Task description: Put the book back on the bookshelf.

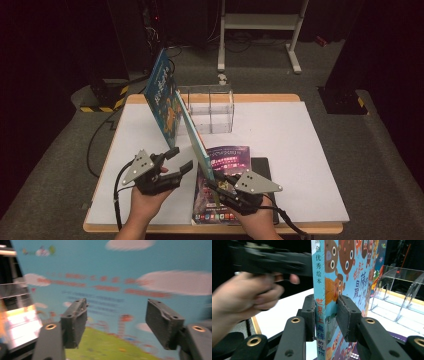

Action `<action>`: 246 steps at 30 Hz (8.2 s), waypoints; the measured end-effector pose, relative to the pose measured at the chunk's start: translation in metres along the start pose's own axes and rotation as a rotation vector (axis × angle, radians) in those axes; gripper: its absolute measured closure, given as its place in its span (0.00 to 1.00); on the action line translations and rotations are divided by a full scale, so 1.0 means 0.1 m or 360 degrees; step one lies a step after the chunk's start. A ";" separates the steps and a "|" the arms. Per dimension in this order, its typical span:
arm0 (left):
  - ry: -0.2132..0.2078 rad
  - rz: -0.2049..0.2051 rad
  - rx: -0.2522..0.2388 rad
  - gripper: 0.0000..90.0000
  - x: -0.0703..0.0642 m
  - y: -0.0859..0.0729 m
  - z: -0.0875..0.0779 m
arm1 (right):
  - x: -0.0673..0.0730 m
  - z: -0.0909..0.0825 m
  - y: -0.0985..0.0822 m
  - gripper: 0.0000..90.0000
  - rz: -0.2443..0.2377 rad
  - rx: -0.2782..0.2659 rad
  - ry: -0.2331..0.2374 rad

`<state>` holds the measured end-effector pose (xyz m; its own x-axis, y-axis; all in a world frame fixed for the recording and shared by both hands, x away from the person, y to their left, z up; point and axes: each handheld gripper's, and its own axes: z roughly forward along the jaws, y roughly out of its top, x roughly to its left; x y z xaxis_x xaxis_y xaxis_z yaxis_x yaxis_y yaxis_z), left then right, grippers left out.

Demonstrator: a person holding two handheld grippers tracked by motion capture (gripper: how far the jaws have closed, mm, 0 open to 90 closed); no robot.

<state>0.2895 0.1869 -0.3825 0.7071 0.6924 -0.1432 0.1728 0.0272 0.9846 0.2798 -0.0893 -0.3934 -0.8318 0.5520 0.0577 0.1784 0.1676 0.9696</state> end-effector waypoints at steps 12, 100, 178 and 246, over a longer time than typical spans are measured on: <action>-0.0063 -0.0063 0.0024 0.18 -0.45 0.09 0.21 | 0.11 0.02 -0.10 0.75 0.0022 -0.0044 -0.0013; 0.0478 0.0100 0.0121 0.86 0.33 -0.01 -0.82 | -0.88 -0.40 -0.67 0.65 0.0271 0.0026 -0.0312; 0.0984 0.0136 -0.0065 0.90 0.78 0.77 0.63 | -0.83 -0.51 -0.65 0.66 0.0333 -0.0015 -0.0224; 0.0968 0.0146 0.0123 0.82 0.73 0.13 0.47 | -0.76 -0.47 -0.72 0.66 0.0333 0.0026 -0.0190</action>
<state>0.3755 0.2043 -0.3850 0.2079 0.9770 0.0467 0.1954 -0.0883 0.9767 0.3052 -0.1816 -0.4564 -0.7082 0.6684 0.2274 0.3495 0.0521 0.9355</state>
